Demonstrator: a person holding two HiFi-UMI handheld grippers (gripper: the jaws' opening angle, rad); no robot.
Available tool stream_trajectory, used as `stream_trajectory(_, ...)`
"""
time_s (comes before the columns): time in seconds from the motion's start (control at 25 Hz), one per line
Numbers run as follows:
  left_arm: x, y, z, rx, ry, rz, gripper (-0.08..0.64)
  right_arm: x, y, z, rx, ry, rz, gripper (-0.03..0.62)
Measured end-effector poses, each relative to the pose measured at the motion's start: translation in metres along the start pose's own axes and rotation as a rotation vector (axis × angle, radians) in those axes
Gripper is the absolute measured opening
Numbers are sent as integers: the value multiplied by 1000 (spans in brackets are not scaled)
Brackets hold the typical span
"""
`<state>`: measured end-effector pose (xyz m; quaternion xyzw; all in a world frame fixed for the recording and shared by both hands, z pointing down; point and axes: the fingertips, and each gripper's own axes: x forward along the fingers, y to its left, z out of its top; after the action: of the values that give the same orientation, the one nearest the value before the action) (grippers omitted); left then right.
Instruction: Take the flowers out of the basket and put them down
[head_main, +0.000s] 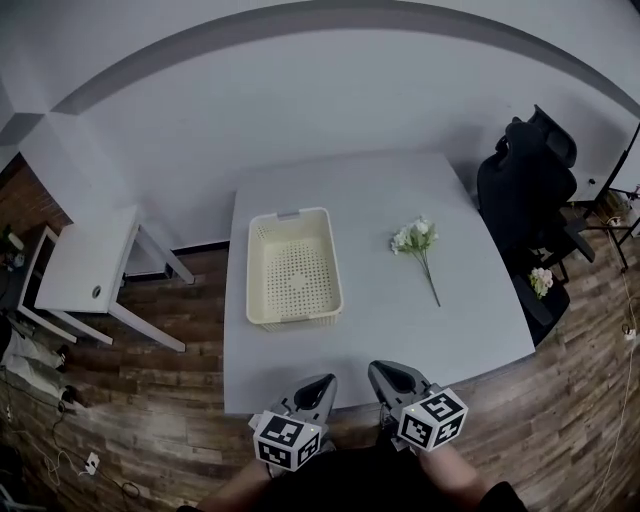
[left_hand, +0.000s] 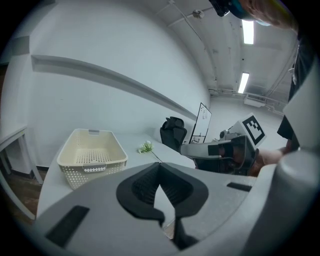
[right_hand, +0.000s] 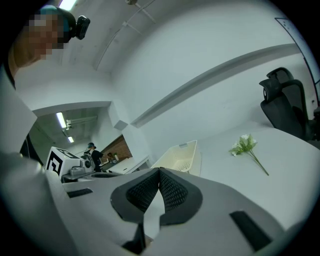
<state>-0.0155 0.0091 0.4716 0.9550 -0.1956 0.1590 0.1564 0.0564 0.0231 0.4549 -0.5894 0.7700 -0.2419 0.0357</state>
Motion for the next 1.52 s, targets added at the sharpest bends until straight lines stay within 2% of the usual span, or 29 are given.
stream_trajectory(0.36,-32,5,-16,14,13,-57,6,-6,48,-37,-16,-12,-64,23)
stream_trajectory(0.68,-44,2,-20,16,9,-96,6,-9,66,-43,-32,-20,-80,23)
stream_trajectory(1.0,-52,7,-18,13,-4,-87,6,-8,67,-42,-2,-25,-77,23)
stream_trajectory(1.52,-57,3,-18,13,-12,-77,6,-7,73,-44,-14,-8,-52,23)
